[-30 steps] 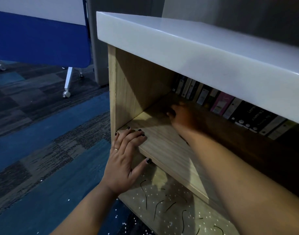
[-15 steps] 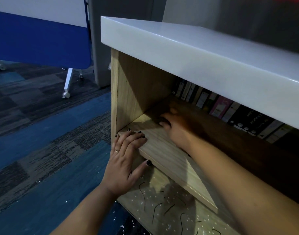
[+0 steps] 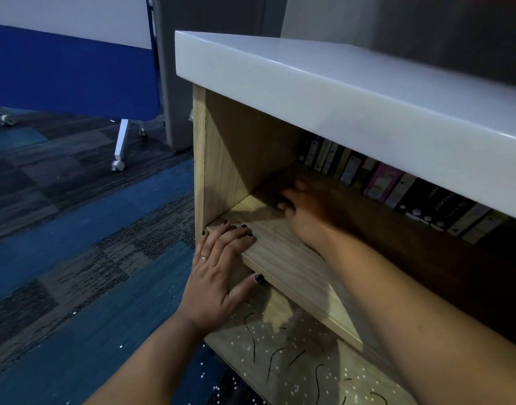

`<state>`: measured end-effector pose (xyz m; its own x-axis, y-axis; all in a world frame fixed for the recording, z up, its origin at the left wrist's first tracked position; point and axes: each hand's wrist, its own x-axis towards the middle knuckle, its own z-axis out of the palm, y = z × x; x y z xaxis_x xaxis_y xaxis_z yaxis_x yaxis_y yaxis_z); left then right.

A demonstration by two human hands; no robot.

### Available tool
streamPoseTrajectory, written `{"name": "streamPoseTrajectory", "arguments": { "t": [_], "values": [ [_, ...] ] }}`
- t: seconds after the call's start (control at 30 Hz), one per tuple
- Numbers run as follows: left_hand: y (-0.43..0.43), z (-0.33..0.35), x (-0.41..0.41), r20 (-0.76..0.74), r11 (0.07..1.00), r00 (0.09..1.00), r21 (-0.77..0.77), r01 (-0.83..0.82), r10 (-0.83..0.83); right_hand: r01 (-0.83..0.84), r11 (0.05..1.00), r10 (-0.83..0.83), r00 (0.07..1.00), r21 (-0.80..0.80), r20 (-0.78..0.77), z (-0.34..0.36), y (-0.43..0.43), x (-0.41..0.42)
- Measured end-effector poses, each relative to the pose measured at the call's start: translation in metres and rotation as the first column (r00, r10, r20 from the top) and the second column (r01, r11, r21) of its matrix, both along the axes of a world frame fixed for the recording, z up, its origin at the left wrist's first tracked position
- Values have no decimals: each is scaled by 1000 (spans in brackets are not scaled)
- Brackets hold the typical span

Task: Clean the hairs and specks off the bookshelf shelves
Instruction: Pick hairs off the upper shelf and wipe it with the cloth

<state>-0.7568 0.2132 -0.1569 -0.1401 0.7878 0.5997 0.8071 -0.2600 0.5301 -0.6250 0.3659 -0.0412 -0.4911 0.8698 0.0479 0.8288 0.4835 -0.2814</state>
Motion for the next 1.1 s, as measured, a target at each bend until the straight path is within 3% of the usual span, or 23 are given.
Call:
{"name": "streamPoseTrajectory", "arguments": {
  "t": [0.17, 0.33, 0.47, 0.57, 0.63, 0.7, 0.77, 0.83, 0.87, 0.93, 1.1],
  "values": [
    [-2, 3, 0, -8, 999, 1000, -39, -7, 7, -56, 995, 46, 991, -77, -129, -5, -34, 21],
    [-7, 11, 4, 25, 998, 1000, -70, 2, -1, -158, 986, 165, 973, 58, -159, -8, -74, 52],
    [-15, 25, 21, 174, 993, 985, -114, 6, 14, -244, 969, 246, 946, 40, -211, -10, -96, 79],
    [-29, 44, 52, 250, 997, 968, -76, -7, 26, -180, 982, 143, 917, -66, -372, -12, -103, 94],
    [-39, 55, 79, 347, 999, 938, -40, 16, -1, -51, 990, -34, 826, -135, -562, -11, -109, 104],
    [-48, 70, 103, 582, 994, 812, -52, 92, -45, 17, 964, -211, 653, -265, -727, -8, -115, 112],
    [-51, 86, 120, 797, 953, 598, -113, 282, -82, -62, 924, -322, 406, -378, -855, 2, -123, 118],
    [-49, 99, 129, 907, 857, 413, -145, 495, -86, -174, 891, -391, 176, -419, -904, 13, -132, 122],
    [-46, 102, 132, 942, 807, 325, -124, 577, -87, -202, 887, -402, 103, -415, -910, 19, -136, 126],
    [-40, 105, 137, 980, 731, 189, -83, 677, -64, -197, 903, -378, 60, -382, -924, 29, -142, 135],
    [-28, 106, 143, 990, 680, 118, -38, 732, -72, 35, 943, -331, 6, -330, -944, 44, -143, 161]
  ]
}}
